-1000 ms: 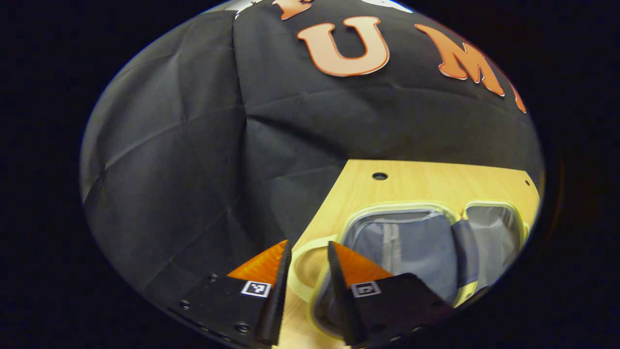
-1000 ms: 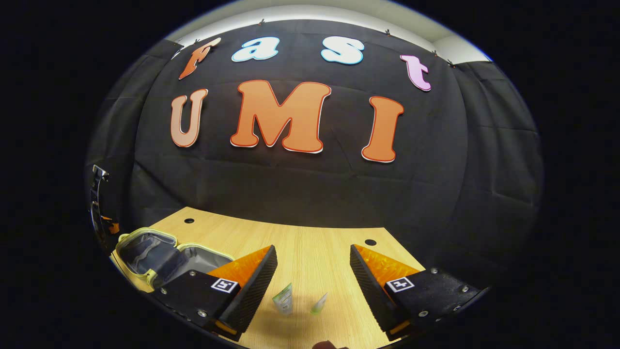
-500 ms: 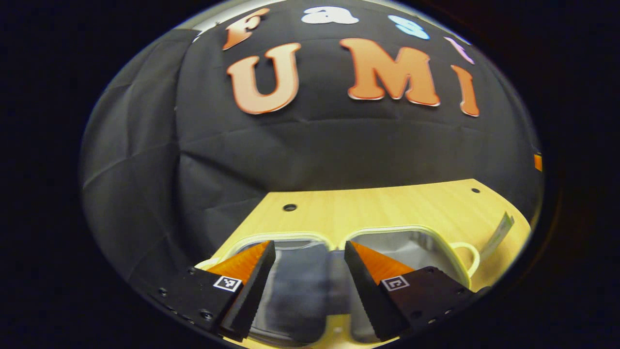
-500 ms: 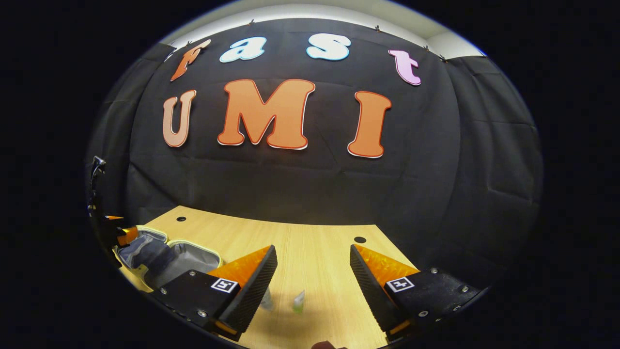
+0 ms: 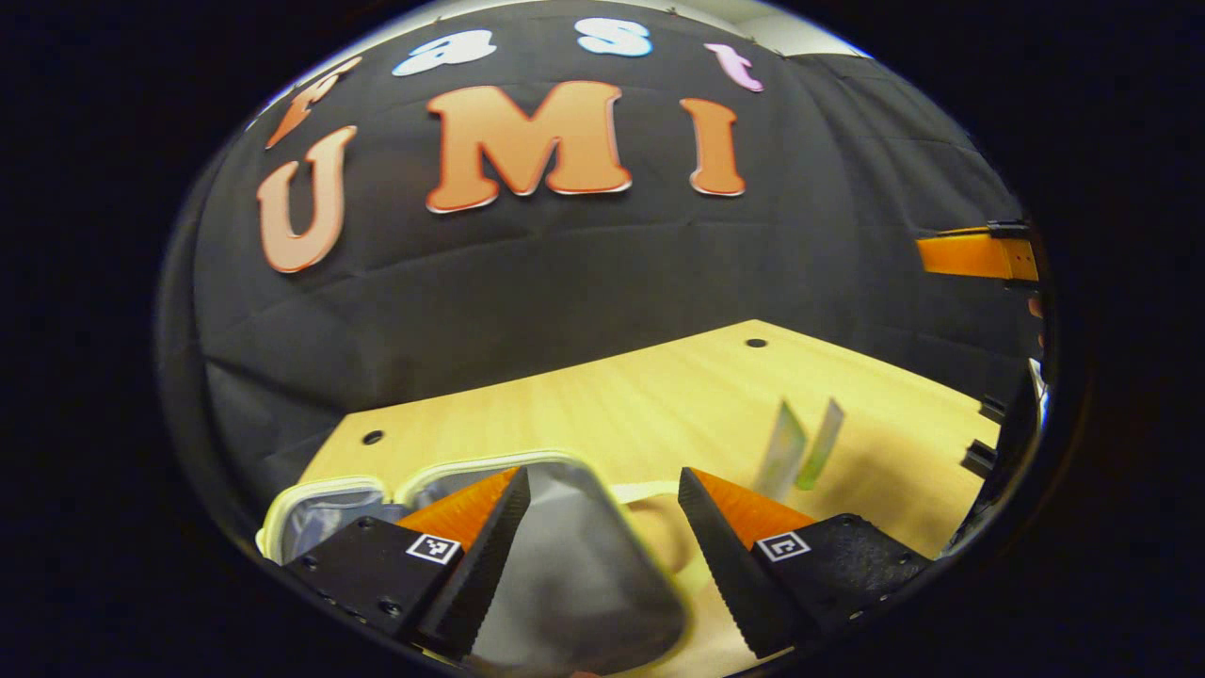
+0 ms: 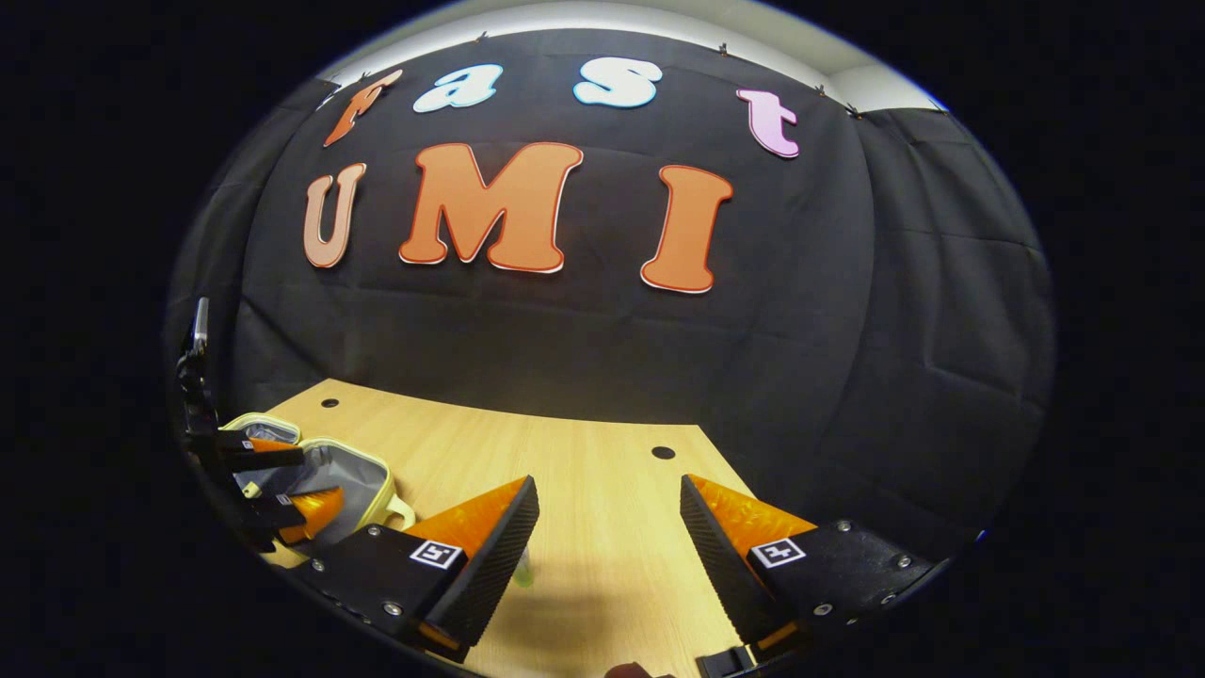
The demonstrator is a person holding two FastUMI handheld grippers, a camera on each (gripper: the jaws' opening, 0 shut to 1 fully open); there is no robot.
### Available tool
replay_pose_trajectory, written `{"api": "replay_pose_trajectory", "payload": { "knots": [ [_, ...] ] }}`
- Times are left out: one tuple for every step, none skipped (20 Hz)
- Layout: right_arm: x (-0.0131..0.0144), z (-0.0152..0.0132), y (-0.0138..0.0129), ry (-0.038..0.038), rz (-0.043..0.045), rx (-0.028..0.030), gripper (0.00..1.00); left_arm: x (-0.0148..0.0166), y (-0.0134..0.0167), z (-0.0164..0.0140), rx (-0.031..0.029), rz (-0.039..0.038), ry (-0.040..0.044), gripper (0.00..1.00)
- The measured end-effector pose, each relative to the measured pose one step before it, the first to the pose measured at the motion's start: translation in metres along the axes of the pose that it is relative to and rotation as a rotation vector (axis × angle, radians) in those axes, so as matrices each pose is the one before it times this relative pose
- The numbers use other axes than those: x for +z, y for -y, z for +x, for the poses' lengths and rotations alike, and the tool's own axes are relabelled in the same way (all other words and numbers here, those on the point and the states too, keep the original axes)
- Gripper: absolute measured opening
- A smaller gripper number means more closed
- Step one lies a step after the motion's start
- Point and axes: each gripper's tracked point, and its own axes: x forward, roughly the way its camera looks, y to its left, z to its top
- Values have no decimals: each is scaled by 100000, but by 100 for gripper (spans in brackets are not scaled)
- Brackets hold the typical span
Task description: First open the suitcase, pack the skin care products into it, and then close the suitcase.
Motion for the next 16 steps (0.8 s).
{"api": "replay_pose_trajectory", "payload": {
  "knots": [
    [-198,-206,555,-412,-327,-642,96,-76,1779,331,-3473,237,112,98],
    [-89,-217,364,-344,-379,-783,96,-93,1391,533,-3097,211,-189,98],
    [-209,-127,274,-812,-175,-76,96,-291,1312,639,-2605,28,-501,98],
    [-278,-152,331,-976,-173,-546,95,-226,1205,518,-2386,75,-262,98],
    [-96,-208,282,-347,41,-190,95,-119,1175,457,-2219,-10,-270,98],
    [-114,-112,181,-441,-81,-242,95,-153,1133,553,-2435,-133,-499,98],
    [-187,-138,184,-553,69,-68,96,-397,926,767,-2071,340,-613,98],
    [-267,-124,204,-592,-53,-323,95,-365,950,776,-2361,390,-1014,98],
    [-75,-100,230,-293,-9,-188,96,-520,784,980,-1410,443,-1157,98],
    [-34,-105,293,-302,-9,-392,95,-837,790,796,-1545,421,-1547,92],
    [-22,21,276,-367,252,-256,95,-742,482,762,-558,177,-2157,89],
    [-131,-52,335,-361,218,-225,96,-632,365,989,-570,-147,-1799,78],
    [-26,17,366,-254,-121,-616,96,-568,358,768,-517,-210,-1504,77],
    [-47,213,327,-177,-262,-418,95,-763,-6,890,306,-580,-1993,73],
    [20,62,271,-35,-271,-351,95,-647,306,620,-1070,-872,-2369,73],
    [-106,108,61,-289,-132,171,99,-8,-681,592,3362,393,-318,70]
  ]
}}
